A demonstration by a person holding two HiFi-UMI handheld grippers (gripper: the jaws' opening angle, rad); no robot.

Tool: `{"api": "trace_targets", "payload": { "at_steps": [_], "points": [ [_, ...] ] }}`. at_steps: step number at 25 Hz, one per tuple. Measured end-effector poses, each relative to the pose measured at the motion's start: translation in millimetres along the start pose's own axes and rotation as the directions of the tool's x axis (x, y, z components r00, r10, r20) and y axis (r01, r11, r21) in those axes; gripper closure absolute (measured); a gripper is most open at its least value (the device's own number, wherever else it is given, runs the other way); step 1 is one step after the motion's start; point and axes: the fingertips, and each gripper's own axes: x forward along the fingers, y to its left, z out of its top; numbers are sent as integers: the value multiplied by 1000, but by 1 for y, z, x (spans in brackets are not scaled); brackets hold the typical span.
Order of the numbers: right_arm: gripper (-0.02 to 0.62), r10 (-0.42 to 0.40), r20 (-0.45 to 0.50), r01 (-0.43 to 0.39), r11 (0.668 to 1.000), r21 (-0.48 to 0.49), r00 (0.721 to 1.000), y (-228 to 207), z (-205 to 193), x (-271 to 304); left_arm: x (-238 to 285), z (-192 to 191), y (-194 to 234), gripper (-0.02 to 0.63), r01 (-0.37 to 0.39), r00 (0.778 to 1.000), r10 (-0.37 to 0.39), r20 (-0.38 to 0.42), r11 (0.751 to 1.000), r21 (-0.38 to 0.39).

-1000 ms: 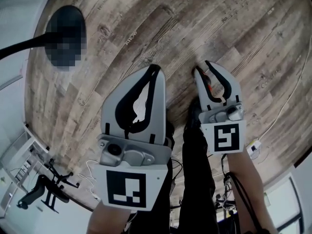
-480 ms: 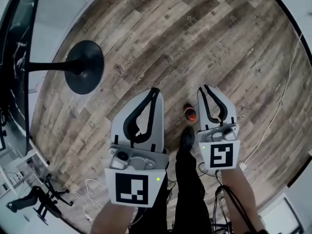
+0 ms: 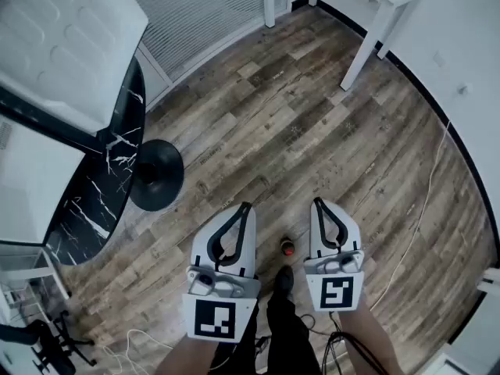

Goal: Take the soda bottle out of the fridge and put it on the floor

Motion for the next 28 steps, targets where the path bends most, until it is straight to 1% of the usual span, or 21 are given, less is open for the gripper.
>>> {"api": "trace_targets", "payload": {
  "at_steps": [5,8,11,13,16,20,24,28],
  "points": [
    [581,-23,124,28,999,-34,992,-15,107,-5,-16,90,11,589,-35,995,33,91,999,21],
    [581,-31,186,36,999,-27,982,-17,166,-14,-33,144,14,589,-51,990,42,133,997,63],
    [581,-35,222,37,999,-9,975,-13,217,-28,-52,190,21,589,-74,985,56,162,991,109],
    [583,-22,240,23,1000,-2,971,-6,245,-40,-66,216,27,589,-96,981,72,178,987,131],
    [582,17,267,-11,1000,-23,963,9,284,-57,-90,244,38,589,-138,977,108,187,977,160],
    [583,49,243,-36,998,-58,969,19,319,-72,-118,273,49,589,-185,972,156,175,969,165],
    [583,56,297,-40,998,-58,953,23,359,-78,-137,307,56,589,-222,954,182,239,963,152],
    [583,50,323,-30,997,-67,945,29,383,-81,-153,324,62,589,-224,944,179,279,965,138]
  ]
}}
